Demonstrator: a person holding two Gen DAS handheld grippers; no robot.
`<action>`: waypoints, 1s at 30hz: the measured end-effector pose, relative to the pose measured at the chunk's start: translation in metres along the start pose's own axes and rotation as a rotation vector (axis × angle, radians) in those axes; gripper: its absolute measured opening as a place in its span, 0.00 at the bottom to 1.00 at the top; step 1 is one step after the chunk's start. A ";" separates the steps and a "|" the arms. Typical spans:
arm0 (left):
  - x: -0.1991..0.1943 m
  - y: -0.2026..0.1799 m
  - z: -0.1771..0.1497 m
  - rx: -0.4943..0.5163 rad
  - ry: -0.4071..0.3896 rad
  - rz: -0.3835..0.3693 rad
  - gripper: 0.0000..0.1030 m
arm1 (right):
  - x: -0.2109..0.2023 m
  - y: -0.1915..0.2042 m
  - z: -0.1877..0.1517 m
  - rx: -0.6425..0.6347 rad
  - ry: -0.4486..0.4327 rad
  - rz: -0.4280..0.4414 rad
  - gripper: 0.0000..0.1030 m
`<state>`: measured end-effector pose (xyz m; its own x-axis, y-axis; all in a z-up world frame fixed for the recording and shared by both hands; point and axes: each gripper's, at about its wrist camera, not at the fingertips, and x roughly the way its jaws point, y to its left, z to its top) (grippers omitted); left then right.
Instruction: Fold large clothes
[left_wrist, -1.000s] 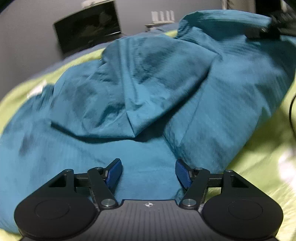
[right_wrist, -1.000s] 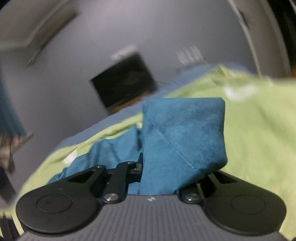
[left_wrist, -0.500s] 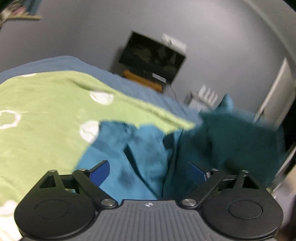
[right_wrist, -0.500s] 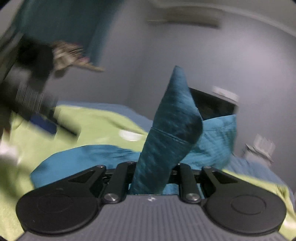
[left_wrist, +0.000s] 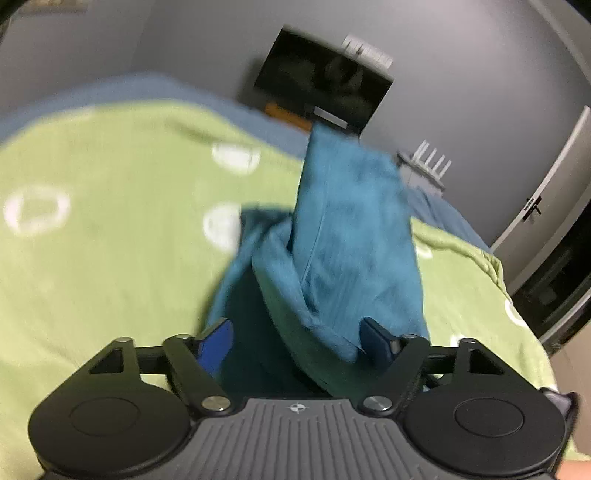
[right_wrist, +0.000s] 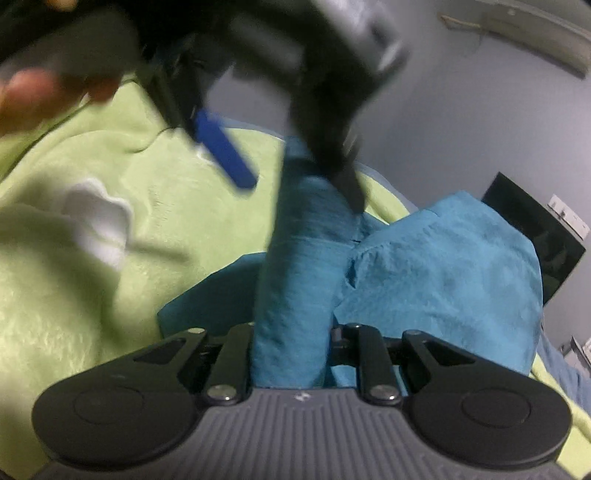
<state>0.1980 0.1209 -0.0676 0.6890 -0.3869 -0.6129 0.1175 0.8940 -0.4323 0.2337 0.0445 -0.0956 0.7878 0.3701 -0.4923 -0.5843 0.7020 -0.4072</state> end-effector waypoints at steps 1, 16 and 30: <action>0.005 0.005 -0.002 -0.026 0.015 -0.023 0.54 | -0.003 0.001 -0.001 0.007 -0.005 0.009 0.30; 0.039 0.042 -0.019 -0.051 0.079 0.029 0.17 | -0.087 -0.111 -0.050 0.503 -0.053 0.030 0.37; 0.036 0.029 -0.021 0.001 0.078 0.095 0.17 | 0.055 -0.184 -0.027 0.589 0.078 -0.162 0.37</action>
<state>0.2111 0.1278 -0.1163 0.6390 -0.3169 -0.7009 0.0551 0.9277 -0.3692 0.3787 -0.0806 -0.0686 0.8281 0.2006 -0.5235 -0.2350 0.9720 0.0009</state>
